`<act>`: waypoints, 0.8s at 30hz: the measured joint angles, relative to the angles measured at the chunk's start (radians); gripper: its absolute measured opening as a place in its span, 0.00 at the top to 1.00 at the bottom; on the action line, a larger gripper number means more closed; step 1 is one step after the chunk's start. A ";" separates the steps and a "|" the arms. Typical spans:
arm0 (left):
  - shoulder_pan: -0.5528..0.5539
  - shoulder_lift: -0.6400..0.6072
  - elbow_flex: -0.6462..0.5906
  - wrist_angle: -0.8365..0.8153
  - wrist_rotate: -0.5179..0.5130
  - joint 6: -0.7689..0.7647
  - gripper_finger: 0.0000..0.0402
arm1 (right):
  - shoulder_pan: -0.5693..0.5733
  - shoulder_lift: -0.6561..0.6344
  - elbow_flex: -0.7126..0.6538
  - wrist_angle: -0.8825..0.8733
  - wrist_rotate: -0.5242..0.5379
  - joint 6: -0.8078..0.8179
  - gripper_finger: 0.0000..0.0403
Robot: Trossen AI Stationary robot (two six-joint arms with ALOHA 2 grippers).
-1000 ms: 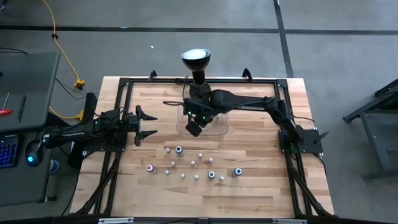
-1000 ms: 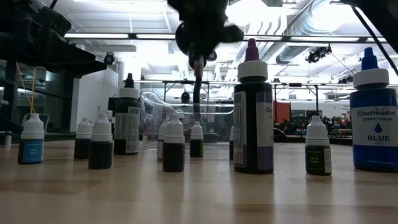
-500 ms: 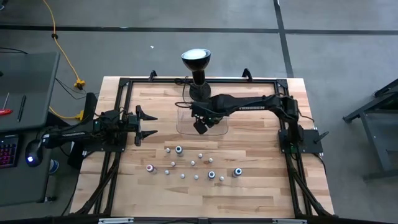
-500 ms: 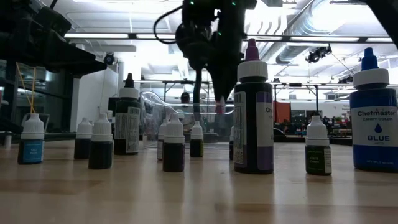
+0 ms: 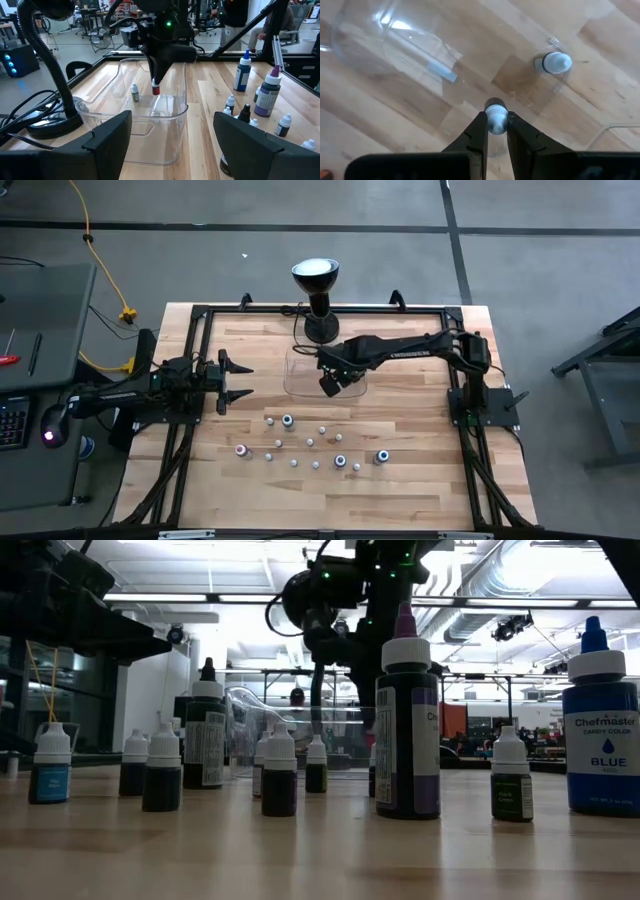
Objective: Pick & Place food coloring
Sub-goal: Put the red food coloring bottle into the transparent bin
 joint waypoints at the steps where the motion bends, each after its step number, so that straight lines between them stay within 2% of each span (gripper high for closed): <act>1: 0.000 0.000 0.000 0.000 0.000 0.000 0.31 | -0.005 0.000 -0.003 -0.001 0.001 -0.002 0.88; 10: 0.000 0.000 0.000 0.000 0.000 0.000 0.31 | -0.026 -0.001 -0.044 0.014 -0.017 -0.011 0.90; 24: 0.000 0.000 0.000 0.000 0.000 0.000 0.31 | -0.045 0.000 -0.044 0.008 -0.020 -0.030 0.86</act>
